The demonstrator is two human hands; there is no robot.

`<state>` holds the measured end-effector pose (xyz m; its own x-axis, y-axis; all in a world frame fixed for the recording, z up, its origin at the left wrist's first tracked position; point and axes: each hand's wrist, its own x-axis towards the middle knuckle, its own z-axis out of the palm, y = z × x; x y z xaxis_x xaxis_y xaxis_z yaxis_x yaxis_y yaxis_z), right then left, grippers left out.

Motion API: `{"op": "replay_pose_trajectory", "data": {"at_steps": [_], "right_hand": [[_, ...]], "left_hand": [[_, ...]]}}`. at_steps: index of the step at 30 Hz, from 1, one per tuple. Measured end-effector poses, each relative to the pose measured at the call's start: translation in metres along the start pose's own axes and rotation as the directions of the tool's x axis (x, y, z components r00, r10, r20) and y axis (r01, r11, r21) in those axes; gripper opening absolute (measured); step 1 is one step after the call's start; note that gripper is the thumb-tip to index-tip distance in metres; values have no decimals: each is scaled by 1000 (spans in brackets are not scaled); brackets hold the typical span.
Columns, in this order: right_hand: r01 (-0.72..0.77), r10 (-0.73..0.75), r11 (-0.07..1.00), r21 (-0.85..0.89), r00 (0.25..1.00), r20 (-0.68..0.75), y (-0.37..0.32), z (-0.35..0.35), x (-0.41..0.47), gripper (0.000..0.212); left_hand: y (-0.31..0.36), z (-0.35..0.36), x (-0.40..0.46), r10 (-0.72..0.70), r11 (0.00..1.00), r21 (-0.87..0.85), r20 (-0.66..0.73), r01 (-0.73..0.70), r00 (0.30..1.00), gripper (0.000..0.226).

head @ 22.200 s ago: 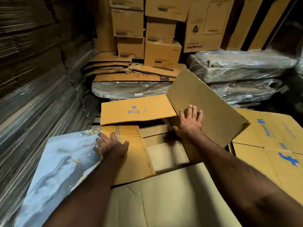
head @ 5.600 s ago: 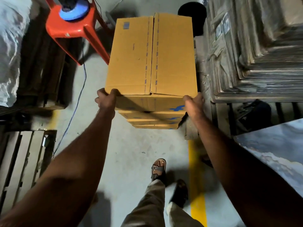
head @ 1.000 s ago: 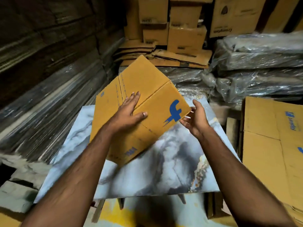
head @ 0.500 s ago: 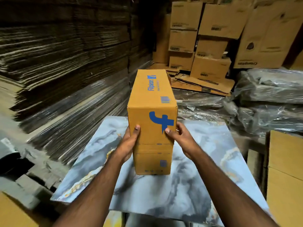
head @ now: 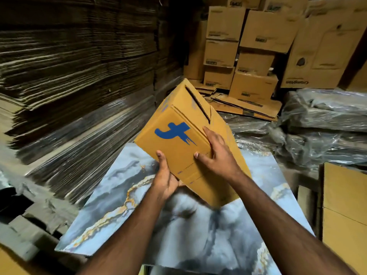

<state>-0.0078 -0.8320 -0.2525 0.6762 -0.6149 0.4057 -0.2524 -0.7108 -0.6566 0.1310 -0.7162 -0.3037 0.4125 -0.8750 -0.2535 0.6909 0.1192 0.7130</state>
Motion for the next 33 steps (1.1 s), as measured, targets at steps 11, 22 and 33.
{"op": "replay_pose_trajectory", "data": {"at_steps": [11,22,33], "right_hand": [[92,-40,962,-258,979,200,39,15,-8,68],[-308,288,949,62,931,226,59,24,-21,30],[-370,366,925,87,929,63,92,52,-46,24]], "left_hand": [[-60,-8,7,-347,916,-321,-341,239,874,103],[-89,3,-11,-487,873,-224,-347,434,801,82],[-13,1,9,-656,609,415,-217,676,723,66]]}}
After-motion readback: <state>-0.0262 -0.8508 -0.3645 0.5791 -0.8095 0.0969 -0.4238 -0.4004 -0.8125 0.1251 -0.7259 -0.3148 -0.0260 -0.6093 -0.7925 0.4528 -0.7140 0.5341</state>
